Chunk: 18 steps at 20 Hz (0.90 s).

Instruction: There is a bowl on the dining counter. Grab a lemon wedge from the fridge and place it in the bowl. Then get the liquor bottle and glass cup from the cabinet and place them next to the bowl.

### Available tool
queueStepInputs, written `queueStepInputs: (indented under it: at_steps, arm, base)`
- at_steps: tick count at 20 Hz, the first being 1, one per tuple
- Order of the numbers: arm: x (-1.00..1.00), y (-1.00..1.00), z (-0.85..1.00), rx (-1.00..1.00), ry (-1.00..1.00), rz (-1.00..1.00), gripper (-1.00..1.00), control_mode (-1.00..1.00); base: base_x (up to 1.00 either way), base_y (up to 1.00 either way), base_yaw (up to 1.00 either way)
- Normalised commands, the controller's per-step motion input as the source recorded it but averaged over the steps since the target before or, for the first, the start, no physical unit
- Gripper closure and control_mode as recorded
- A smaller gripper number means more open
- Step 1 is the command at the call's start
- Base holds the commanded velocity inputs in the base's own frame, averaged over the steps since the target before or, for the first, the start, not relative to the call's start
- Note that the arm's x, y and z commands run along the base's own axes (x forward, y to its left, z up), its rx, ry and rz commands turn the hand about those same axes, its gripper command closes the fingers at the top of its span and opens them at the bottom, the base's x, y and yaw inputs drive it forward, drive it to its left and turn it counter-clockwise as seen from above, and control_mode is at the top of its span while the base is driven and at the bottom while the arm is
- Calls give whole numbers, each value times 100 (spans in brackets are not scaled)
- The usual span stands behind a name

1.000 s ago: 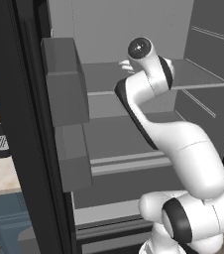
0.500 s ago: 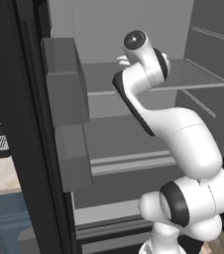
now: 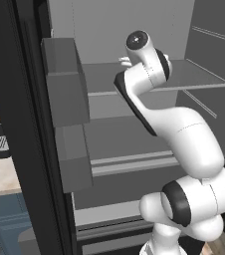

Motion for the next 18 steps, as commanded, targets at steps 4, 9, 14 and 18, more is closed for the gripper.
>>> queueStepInputs:
  at_steps: [4,9,14,18]
  arm:
    - [3,-5,-7,1,0,0,-100,-100]
    - [15,-8,-5,4,1,0,-100,-100]
    - [22,-7,-4,4,3,0,-100,-100]
    - [24,-10,-10,2,3,0,-100,-100]
  base:
    - [0,0,0]
    - [0,0,0]
    - [0,0,0]
    - [0,0,0]
